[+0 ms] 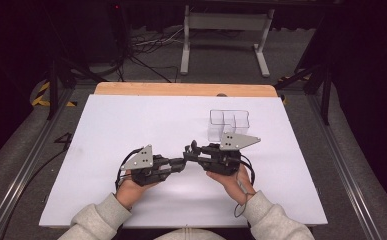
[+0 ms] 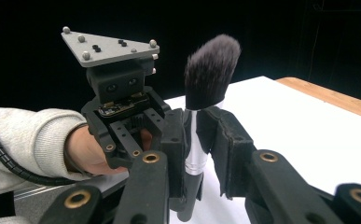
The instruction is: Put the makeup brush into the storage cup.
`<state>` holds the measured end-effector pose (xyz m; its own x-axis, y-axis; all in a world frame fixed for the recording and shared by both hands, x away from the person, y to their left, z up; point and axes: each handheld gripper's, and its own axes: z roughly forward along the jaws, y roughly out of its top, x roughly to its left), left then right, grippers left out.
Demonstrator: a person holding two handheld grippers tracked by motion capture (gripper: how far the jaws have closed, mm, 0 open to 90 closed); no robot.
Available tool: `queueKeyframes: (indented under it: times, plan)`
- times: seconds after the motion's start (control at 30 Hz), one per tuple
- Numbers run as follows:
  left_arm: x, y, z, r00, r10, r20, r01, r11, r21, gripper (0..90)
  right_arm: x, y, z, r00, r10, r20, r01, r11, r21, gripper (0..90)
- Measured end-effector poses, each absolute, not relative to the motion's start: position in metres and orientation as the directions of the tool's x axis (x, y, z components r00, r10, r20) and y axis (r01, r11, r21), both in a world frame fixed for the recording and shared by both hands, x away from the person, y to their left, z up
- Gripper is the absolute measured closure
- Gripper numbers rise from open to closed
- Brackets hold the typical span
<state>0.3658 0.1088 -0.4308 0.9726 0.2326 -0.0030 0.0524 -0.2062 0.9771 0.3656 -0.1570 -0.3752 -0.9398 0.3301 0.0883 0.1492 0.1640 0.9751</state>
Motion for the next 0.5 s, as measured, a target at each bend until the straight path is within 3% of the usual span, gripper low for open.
queueKeyframes:
  times: [0.1, 0.37, 0.5]
  plan:
    - [0.367, 0.11, -0.43, 0.972, 0.235, -0.015, 0.064, -0.201, 0.978, 73.3, 0.365, -0.156, -0.373, -0.942, 0.325, 0.081, 0.141, 0.167, 0.976, 76.3]
    - [0.368, 0.116, -0.426, 0.966, 0.254, -0.044, 0.089, -0.168, 0.982, 28.1, 0.365, -0.161, -0.361, -0.938, 0.343, 0.042, 0.107, 0.172, 0.979, 76.4]
    - [0.369, 0.121, -0.425, 0.961, 0.27, -0.064, 0.109, -0.156, 0.982, 20.2, 0.367, -0.165, -0.356, -0.934, 0.356, 0.029, 0.097, 0.175, 0.98, 76.4]
